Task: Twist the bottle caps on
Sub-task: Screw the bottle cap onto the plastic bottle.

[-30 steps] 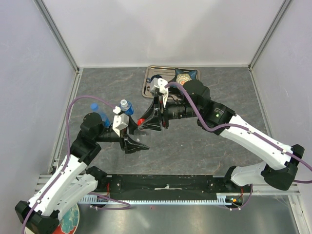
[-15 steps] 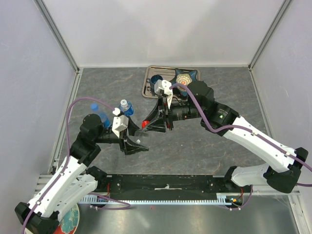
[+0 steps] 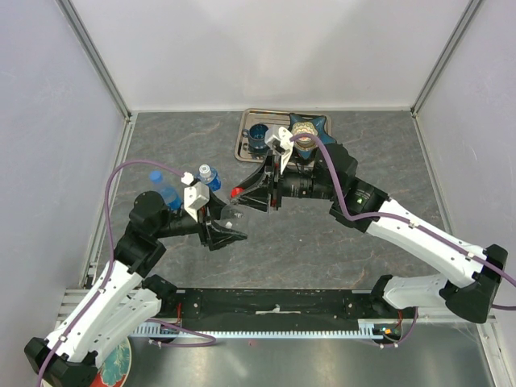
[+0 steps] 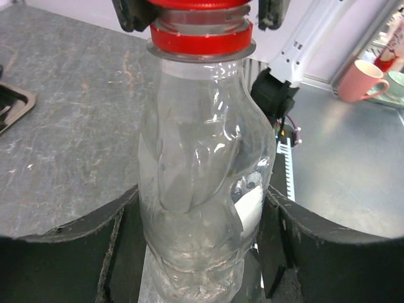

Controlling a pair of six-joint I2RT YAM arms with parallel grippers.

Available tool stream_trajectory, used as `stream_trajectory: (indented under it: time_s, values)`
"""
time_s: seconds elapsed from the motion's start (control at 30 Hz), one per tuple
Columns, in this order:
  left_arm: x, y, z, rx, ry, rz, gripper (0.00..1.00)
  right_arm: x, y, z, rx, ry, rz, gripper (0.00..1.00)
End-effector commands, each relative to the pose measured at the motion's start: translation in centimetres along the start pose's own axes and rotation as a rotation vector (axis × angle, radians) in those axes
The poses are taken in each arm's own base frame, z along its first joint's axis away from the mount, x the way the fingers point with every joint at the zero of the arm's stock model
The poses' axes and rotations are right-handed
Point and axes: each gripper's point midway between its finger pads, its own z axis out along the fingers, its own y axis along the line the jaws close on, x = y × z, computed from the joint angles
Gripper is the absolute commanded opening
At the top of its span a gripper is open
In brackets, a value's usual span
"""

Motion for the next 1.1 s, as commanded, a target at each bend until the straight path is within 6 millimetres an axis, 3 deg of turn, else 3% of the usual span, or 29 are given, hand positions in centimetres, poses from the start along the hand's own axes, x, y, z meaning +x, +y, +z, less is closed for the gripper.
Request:
stream_trajectory:
  time_s: [0.0,0.2,0.33,0.67,0.77,0.8,0.83,1.0,1.07]
  values:
    - [-5.9,1.9,-0.3,-0.148,-0.172,0.072,0.02,3.3,-0.2,1.4,0.022,0.066,0.074,0.20]
    - [-6.1,3.4,-0.7,-0.236,-0.189,0.100,0.02,5.4,-1.1,2.1,0.090,0.128,0.062,0.19]
    - [-6.1,4.5,-1.1,-0.300,-0.200,0.101,0.02,6.4,-1.5,1.4,0.134,0.158,0.049,0.18]
    - [-5.8,3.9,-1.3,-0.269,-0.208,0.092,0.02,3.7,-1.5,-0.9,0.184,0.072,0.012,0.15]
    - [-5.9,3.9,-1.3,-0.267,-0.209,0.092,0.02,2.5,-1.4,-1.0,0.187,-0.008,0.044,0.15]
    - [-6.0,3.9,-1.3,-0.269,-0.211,0.093,0.02,3.4,-1.5,-0.9,0.190,-0.004,0.092,0.15]
    - [-6.0,3.9,-1.3,-0.269,-0.211,0.093,0.02,2.3,-1.2,-0.6,0.173,-0.055,0.094,0.15]
    - [-6.0,4.1,-1.6,-0.289,-0.216,0.094,0.02,2.9,-0.4,0.2,0.097,-0.133,0.236,0.15]
    - [-5.9,4.5,-1.7,-0.304,-0.216,0.088,0.02,1.7,0.2,0.5,0.055,-0.195,0.291,0.15]
